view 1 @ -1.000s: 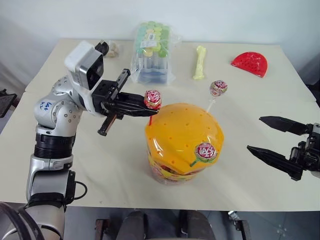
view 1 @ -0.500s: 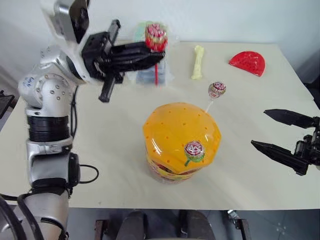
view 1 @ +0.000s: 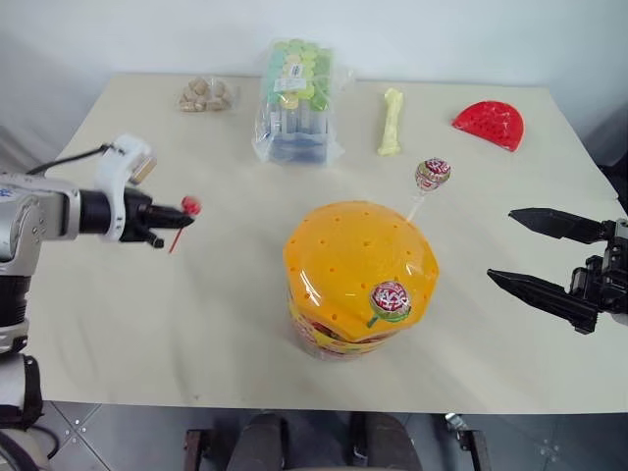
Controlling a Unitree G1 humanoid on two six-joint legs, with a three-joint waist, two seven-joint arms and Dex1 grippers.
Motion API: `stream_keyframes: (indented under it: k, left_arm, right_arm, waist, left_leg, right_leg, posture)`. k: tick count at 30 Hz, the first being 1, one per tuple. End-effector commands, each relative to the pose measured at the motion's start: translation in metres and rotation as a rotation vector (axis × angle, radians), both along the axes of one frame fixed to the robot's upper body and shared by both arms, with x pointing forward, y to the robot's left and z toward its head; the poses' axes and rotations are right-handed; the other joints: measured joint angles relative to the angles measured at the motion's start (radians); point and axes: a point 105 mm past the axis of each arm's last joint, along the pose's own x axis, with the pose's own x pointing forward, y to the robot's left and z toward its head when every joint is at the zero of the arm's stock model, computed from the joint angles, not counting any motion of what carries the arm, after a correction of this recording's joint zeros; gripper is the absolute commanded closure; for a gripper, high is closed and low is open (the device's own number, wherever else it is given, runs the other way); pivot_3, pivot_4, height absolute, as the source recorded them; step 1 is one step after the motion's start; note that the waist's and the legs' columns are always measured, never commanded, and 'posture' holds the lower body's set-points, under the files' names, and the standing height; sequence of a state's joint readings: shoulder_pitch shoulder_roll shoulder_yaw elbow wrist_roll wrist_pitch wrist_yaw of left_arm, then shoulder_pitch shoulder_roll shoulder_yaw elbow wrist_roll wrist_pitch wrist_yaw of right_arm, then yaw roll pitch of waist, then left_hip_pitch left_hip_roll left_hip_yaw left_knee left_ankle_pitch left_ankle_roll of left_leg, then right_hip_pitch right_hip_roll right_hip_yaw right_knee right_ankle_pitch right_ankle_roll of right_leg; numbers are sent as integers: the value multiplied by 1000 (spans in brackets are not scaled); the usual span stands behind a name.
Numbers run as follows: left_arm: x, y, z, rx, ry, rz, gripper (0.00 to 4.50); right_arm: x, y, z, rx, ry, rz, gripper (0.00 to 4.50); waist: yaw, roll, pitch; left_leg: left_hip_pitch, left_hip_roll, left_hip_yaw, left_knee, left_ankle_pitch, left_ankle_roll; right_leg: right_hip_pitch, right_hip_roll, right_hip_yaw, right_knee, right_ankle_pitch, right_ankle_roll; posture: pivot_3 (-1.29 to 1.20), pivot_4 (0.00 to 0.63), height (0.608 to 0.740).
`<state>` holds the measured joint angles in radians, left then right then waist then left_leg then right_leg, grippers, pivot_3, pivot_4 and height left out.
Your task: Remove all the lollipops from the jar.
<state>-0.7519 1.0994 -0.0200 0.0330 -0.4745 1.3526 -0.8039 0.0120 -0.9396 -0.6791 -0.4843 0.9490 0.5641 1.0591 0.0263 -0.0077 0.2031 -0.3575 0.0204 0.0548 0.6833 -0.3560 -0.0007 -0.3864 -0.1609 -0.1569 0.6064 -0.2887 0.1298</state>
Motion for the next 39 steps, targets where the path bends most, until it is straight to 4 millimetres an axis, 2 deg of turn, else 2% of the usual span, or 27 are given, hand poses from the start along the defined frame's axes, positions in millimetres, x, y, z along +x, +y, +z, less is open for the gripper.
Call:
stream_keyframes:
  k: [1,7,10,16,19,22,26,30,34,39]
  left_arm:
    - [-19,21,-10,100,96,107,4475]
    - [-31,55,-31,191,231,297,4475]
    - [-34,55,-30,188,253,304,3730]
    - [-32,52,-16,223,224,285,1934]
    - [-31,50,-8,233,201,264,970]
    - [-27,44,10,237,148,224,26]
    - [-18,32,37,216,41,147,6]
    - [-1,6,61,122,-113,5,6]
    - [3,-30,74,34,-260,-263,6]
    - [-6,-72,88,-135,-474,-608,6]
  right_arm:
    - [1,0,5,-18,-33,11,0]
    - [6,2,4,-15,-34,20,0]
    - [6,2,4,-15,-34,21,0]
    - [6,0,4,-20,-32,15,0]
    - [7,-1,5,-23,-32,13,0]
    - [6,-2,5,-28,-32,10,0]
    - [5,-3,6,-35,-32,3,0]
    - [3,-3,10,-40,-42,-1,0]
    - [-4,0,12,-43,-50,0,0]
    - [-15,6,14,-49,-54,2,0]
  waist:
    - [0,0,0]
    - [3,0,0]
    - [2,0,0]
    - [1,0,0]
    - [1,0,0]
    - [1,-1,0]
    - [2,-1,0]
    - [4,-1,0]
    - [2,-1,0]
    - [2,-1,0]
  left_leg:
    - [-1,0,0,0,0,0]
    - [-4,0,2,0,0,-1]
    - [-4,0,3,0,0,-1]
    - [-5,0,3,0,0,-1]
    - [-5,0,4,0,0,-1]
    - [-5,0,4,0,0,0]
    - [-5,0,5,1,0,0]
    - [-5,0,5,1,0,0]
    - [-5,0,5,1,0,0]
    - [-8,0,5,3,0,0]
  right_leg:
    - [-1,0,0,0,0,0]
    - [-6,0,2,3,0,0]
    - [-7,0,2,4,0,0]
    - [-7,0,2,4,0,0]
    - [-7,0,2,4,0,0]
    - [-8,0,3,4,0,0]
    - [-8,0,3,4,0,0]
    - [-8,0,3,4,0,0]
    - [-8,0,3,5,0,0]
    - [-10,0,3,5,0,0]
  posture:
    - [0,150,740]
    - [0,150,740]
    - [0,150,740]
    - [0,150,740]
    - [0,150,740]
    - [0,150,740]
    - [0,150,740]
    - [0,150,740]
    - [0,150,740]
    - [0,150,740]
